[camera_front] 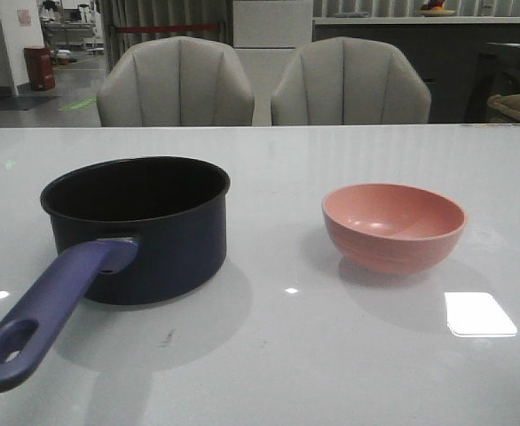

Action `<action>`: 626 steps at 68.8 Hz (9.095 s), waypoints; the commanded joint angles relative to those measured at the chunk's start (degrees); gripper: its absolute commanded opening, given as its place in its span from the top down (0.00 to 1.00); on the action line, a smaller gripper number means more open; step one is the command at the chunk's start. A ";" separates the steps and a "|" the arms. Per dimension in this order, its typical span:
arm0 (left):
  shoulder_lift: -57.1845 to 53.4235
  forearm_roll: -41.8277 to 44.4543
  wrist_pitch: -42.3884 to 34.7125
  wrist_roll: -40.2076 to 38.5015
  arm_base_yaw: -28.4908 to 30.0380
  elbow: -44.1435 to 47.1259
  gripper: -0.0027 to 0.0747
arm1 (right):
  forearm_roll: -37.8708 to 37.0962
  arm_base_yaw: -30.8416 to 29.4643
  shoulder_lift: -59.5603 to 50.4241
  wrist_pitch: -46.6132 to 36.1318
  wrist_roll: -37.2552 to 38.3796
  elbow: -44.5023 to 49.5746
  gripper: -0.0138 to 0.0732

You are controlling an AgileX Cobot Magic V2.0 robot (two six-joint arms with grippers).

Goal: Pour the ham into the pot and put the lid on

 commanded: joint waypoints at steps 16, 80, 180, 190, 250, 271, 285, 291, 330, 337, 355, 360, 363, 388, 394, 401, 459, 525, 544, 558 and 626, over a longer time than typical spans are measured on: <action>-2.71 -0.29 -1.13 -0.66 0.03 -1.53 0.62 | 0.24 0.02 0.41 -4.86 -0.57 -1.60 0.67; -11.77 -0.89 12.95 4.51 -12.04 -19.39 0.62 | 0.24 0.02 0.41 -4.86 -0.57 -1.60 0.67; 3.89 1.48 23.09 4.51 -32.82 -33.06 0.62 | 0.24 0.02 0.41 -4.81 -0.57 -1.60 0.67; 4.52 0.76 23.09 4.51 -32.95 -33.06 0.61 | 0.24 0.02 0.41 -4.81 -0.57 -1.60 0.67; -5.33 1.10 21.29 4.29 -30.23 -31.23 0.21 | 0.24 0.02 0.41 -4.81 -0.57 -1.60 0.67; -23.47 1.00 10.83 4.29 -23.59 -10.68 0.21 | 0.24 0.02 0.41 -4.81 -0.57 -1.60 0.67; -36.15 -0.02 4.68 4.29 -21.56 2.48 0.21 | 0.24 0.02 0.41 -4.81 -0.57 -1.60 0.67; -41.51 -0.02 1.23 4.29 -21.56 7.22 0.21 | 0.24 0.02 0.41 -4.81 -0.57 -1.60 0.67; -80.37 -0.89 -24.22 4.29 -21.68 38.14 0.21 | 0.24 0.02 0.41 -4.81 -0.57 -1.60 0.67; -87.83 -3.01 -28.71 4.29 -21.68 43.71 0.21 | 0.24 0.02 0.41 -4.81 -0.57 -1.60 0.67; -103.11 -3.67 -41.45 4.29 -21.68 55.73 0.24 | 0.24 0.02 0.41 -4.81 -0.57 -1.60 0.67; -103.77 -3.67 -42.34 4.29 -21.68 56.76 0.34 | 0.24 0.02 0.41 -4.81 -0.57 -1.60 0.67; -103.77 -3.67 -42.60 4.29 -21.68 56.85 0.43 | 0.24 0.02 0.41 -4.81 -0.57 -1.60 0.67; -103.77 -4.08 -43.07 4.29 -21.68 56.99 0.82 | 0.24 0.02 0.41 -4.81 -0.57 -1.60 0.67; -103.77 -4.08 -43.07 4.29 -21.68 56.99 0.82 | 0.24 0.02 0.41 -4.81 -0.57 -1.60 0.67; -103.77 -4.08 -43.07 4.29 -21.68 56.99 0.82 | 0.24 0.02 0.41 -4.81 -0.57 -1.60 0.67; -108.15 -2.23 -51.56 4.29 -9.04 73.57 0.82 | 0.24 0.02 0.41 -4.81 -0.57 -1.60 0.67; -107.94 -1.68 -50.57 4.29 -9.04 73.56 0.82 | 0.24 0.02 0.35 -4.73 -0.57 -1.60 0.67; -107.94 -1.68 -50.57 4.29 -9.04 73.56 0.82 | 0.24 0.02 0.35 -4.73 -0.57 -1.60 0.67; -107.94 -1.68 -50.57 4.29 -9.04 73.56 0.82 | 0.24 0.02 0.34 -4.85 -0.57 -1.60 0.67; -107.84 -1.68 -50.57 4.29 -9.04 73.56 0.82 | -17.03 -10.32 -7.07 -11.92 19.08 6.77 0.67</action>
